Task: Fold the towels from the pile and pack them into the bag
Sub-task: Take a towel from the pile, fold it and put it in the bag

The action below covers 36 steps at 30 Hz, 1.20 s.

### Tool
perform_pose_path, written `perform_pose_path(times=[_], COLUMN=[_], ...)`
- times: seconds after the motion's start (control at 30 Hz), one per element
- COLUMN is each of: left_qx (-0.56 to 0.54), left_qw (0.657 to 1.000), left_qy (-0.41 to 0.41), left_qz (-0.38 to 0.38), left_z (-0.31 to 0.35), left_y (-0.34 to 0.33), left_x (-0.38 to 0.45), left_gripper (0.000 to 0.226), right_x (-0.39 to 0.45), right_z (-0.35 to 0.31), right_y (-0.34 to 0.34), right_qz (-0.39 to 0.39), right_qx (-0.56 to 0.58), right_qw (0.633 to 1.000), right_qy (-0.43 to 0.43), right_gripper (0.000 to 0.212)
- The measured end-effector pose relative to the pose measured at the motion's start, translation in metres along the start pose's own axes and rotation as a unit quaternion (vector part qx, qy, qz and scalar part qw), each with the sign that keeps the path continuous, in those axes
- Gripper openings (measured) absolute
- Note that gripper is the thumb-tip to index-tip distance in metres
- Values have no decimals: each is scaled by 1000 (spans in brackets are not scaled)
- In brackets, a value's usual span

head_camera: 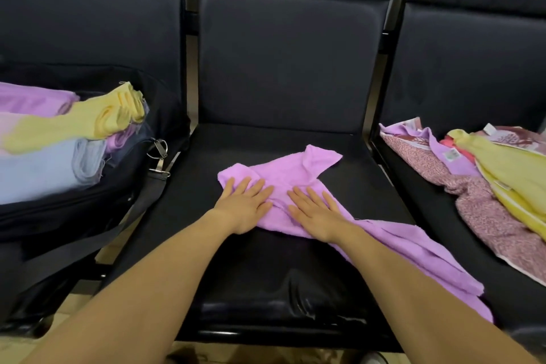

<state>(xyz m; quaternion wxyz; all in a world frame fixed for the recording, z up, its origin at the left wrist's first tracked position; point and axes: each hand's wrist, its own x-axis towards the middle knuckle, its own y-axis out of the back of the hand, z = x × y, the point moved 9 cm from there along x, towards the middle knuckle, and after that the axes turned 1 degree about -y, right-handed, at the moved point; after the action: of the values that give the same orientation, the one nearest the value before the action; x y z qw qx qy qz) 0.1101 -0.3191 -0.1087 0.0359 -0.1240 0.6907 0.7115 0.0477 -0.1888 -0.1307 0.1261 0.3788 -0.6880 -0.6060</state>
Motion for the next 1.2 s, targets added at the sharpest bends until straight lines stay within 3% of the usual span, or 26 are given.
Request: perform_pose_path(times=[0.2, 0.3, 0.37, 0.5, 0.67, 0.77, 0.87, 1.0, 1.13, 1.2], left_qx=[-29, -55, -45, -69, -147, -187, -337, -530, -641, -660], left_qw=[987, 979, 982, 984, 973, 958, 904, 787, 675, 654], left_qy=[-33, -10, -13, -38, -21, -5, 61, 60, 97, 103], left_qz=[156, 196, 184, 160, 179, 215, 257, 310, 352, 356], left_z=[10, 11, 14, 14, 8, 4, -20, -40, -51, -56], left_y=[34, 44, 36, 12, 9, 20, 39, 68, 88, 95], left_x=[-18, -27, -32, -36, -33, -35, -38, -49, -66, -67], left_gripper=[48, 32, 30, 30, 18, 14, 15, 17, 14, 17], right_x=[-4, -4, -5, -14, -20, -27, -43, -76, -101, -107], right_z=[-9, -12, -18, -11, -6, -4, -6, -12, -9, -3], right_y=[51, 50, 50, 66, 71, 81, 96, 127, 148, 149], right_qz=[201, 197, 216, 289, 266, 295, 346, 435, 503, 512], right_qx=[83, 88, 83, 205, 272, 303, 354, 397, 395, 396], right_qw=[976, 976, 973, 935, 924, 906, 869, 807, 767, 762], right_qy=[-5, -2, 17, -19, -26, -19, -1, 41, 49, 37], right_gripper=[34, 30, 20, 16, 13, 12, 12, 11, 8, 7])
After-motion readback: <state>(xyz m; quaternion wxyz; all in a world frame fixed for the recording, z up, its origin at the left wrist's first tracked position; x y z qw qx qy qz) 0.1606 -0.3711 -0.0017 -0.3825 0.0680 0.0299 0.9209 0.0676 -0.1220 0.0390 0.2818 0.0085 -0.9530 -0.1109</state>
